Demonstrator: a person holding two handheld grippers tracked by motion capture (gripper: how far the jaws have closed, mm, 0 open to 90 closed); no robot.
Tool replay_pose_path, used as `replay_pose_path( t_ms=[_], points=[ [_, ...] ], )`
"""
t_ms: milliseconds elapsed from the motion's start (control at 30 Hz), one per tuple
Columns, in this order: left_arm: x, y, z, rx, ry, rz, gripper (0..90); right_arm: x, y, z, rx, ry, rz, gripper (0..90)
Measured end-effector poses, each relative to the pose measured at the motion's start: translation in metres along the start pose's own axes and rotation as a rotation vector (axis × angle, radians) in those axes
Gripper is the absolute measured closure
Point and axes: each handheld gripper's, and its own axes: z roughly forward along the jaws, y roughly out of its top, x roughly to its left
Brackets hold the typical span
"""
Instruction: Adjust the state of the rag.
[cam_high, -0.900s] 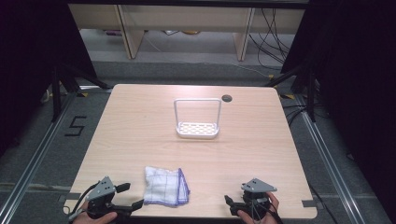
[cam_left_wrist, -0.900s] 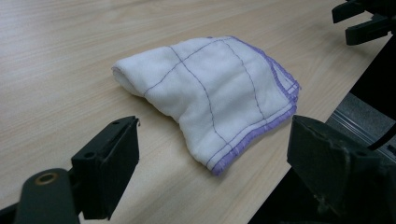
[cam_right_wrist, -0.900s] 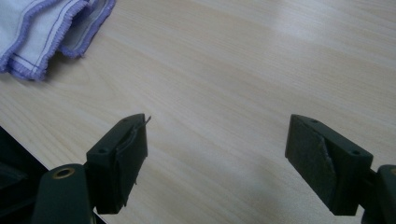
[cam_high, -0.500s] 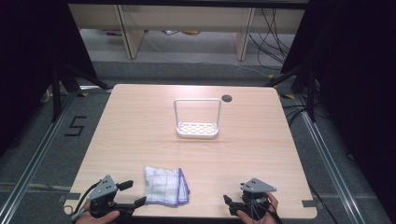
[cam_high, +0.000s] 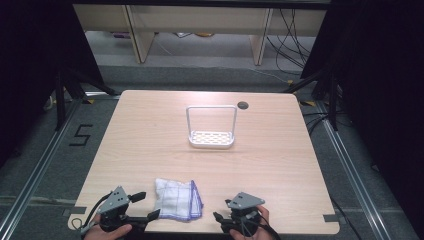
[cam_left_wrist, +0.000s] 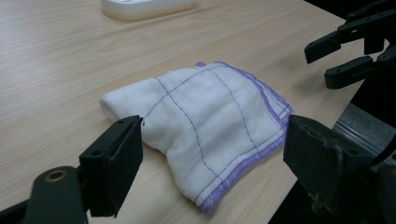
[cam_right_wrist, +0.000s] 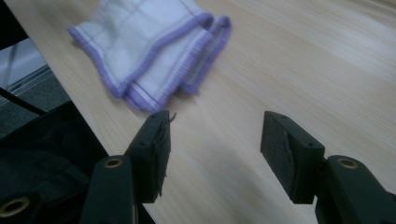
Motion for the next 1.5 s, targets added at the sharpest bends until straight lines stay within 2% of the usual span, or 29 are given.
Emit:
replay_pose_path(
  t_ms=[100, 233, 333, 400, 467, 600, 667, 700, 767, 800, 833, 867, 967, 1000, 1033, 1133, 1167, 1233, 1300, 1367, 1433, 1500],
  points=[
    [0.003, 0.000, 0.001, 0.005, -0.006, 0.001, 19.2, 0.014, 0.013, 0.020, 0.015, 0.025, -0.049, 46.4],
    [0.005, -0.001, 0.000, 0.005, -0.004, -0.009, 18.9, 0.021, 0.021, 0.033, 0.025, 0.035, -0.074, 47.2],
    [0.005, -0.001, 0.000, 0.005, -0.004, -0.013, 18.8, 0.023, 0.024, 0.036, 0.026, 0.030, -0.070, 47.5],
    [0.004, -0.002, 0.000, 0.020, -0.008, -0.015, 18.8, 0.022, 0.026, 0.040, 0.005, 0.032, -0.048, 47.5],
    [0.004, -0.003, 0.002, 0.011, -0.027, -0.017, 18.8, 0.023, 0.026, 0.041, 0.006, 0.034, -0.048, 48.0],
    [0.005, -0.003, 0.001, 0.012, -0.022, -0.020, 18.8, 0.022, 0.027, 0.047, 0.014, 0.026, -0.055, 49.2],
    [0.005, -0.003, 0.000, 0.017, -0.012, -0.025, 18.8, 0.023, 0.028, 0.049, 0.022, 0.028, -0.049, 49.2],
    [0.006, -0.003, 0.000, 0.016, -0.015, -0.027, 18.8, 0.024, 0.028, 0.049, 0.027, 0.044, -0.030, 49.3],
    [0.005, -0.003, 0.001, 0.014, -0.021, -0.032, 18.8, 0.024, 0.029, 0.054, 0.019, 0.039, -0.047, 49.3],
    [0.006, -0.003, 0.001, 0.020, -0.028, -0.025, 18.7, 0.026, 0.028, 0.057, 0.011, 0.034, -0.036, 49.8],
    [0.005, -0.003, 0.002, 0.019, -0.025, -0.022, 18.7, 0.027, 0.029, 0.059, 0.030, 0.046, -0.050, 50.8],
    [0.005, -0.003, 0.002, 0.018, -0.028, -0.020, 18.7, 0.029, 0.029, 0.063, 0.014, 0.039, -0.054, 52.0],
    [0.004, -0.003, 0.001, 0.020, -0.031, -0.022, 18.7, 0.031, 0.030, 0.067, 0.039, 0.045, -0.066, 58.3],
    [0.004, -0.003, 0.001, 0.022, -0.025, -0.020, 18.6, 0.033, 0.030, 0.066, 0.040, 0.037, -0.052, 62.8],
    [0.005, -0.004, 0.001, 0.020, -0.026, -0.022, 18.6, 0.032, 0.030, 0.067, 0.021, 0.041, -0.081, 65.7],
    [0.006, -0.004, 0.001, 0.019, -0.033, -0.027, 18.6, 0.032, 0.032, 0.059, -0.007, 0.058, -0.079, 78.2],
    [0.007, -0.004, 0.001, 0.023, -0.033, -0.026, 18.6, 0.032, 0.034, 0.054, -0.042, 0.072, -0.092, 82.6],
    [0.007, -0.005, 0.001, 0.021, -0.035, -0.028, 18.6, 0.033, 0.036, 0.051, -0.046, 0.072, -0.092, 83.6],
    [0.006, -0.004, 0.002, 0.020, -0.026, -0.029, 18.6, 0.031, 0.043, 0.041, -0.083, 0.068, -0.139, 84.9],
    [0.005, -0.004, 0.003, 0.025, -0.034, -0.025, 18.7, 0.030, 0.045, 0.039, -0.086, 0.068, -0.151, 85.1],
    [0.002, -0.002, 0.006, 0.018, -0.055, -0.008, 19.5, 0.026, 0.050, 0.031, -0.108, 0.075, -0.150, 85.5],
    [-0.003, 0.001, 0.010, 0.021, -0.055, 0.035, 19.7, 0.025, 0.052, 0.029, -0.117, 0.070, -0.137, 85.5]
  ],
)
